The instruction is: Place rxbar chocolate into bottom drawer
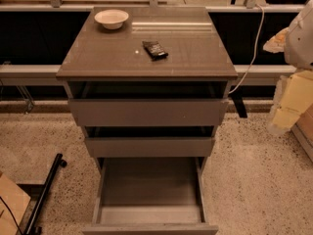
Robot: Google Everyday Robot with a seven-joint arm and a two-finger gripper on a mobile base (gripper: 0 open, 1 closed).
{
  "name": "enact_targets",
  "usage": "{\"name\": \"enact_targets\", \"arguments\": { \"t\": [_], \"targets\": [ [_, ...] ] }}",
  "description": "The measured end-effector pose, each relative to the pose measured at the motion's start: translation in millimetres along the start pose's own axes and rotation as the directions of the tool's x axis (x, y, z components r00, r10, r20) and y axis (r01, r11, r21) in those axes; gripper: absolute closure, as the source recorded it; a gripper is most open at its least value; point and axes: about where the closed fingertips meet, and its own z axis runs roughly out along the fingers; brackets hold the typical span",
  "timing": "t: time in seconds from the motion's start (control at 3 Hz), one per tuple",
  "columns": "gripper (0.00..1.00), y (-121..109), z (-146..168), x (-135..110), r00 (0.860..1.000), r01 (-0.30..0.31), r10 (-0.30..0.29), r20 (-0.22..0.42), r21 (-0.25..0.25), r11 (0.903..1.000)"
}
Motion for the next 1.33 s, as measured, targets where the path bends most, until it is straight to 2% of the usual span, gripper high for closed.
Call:
{"name": "enact_targets", "arguments": {
  "t": [0.33, 0.67, 1.0, 1.33],
  "targets": [
    [0.00, -0.1, 0.0, -0.1, 1.000, 0.000, 0.000, 0.000, 0.000, 1.0000],
    [0.00, -15.0, 8.8, -16.4, 0.995, -0.017, 0.017, 0.099, 0.003, 0.9998],
    [0.00, -48.2, 27.5, -47.2, 0.975, -0.020, 0.023, 0.221, -0.014, 0.9997],
    [0.00, -102.8, 48.2, -90.8, 0.945, 0.005, -0.005, 0.327, -0.001, 1.0000]
  ]
}}
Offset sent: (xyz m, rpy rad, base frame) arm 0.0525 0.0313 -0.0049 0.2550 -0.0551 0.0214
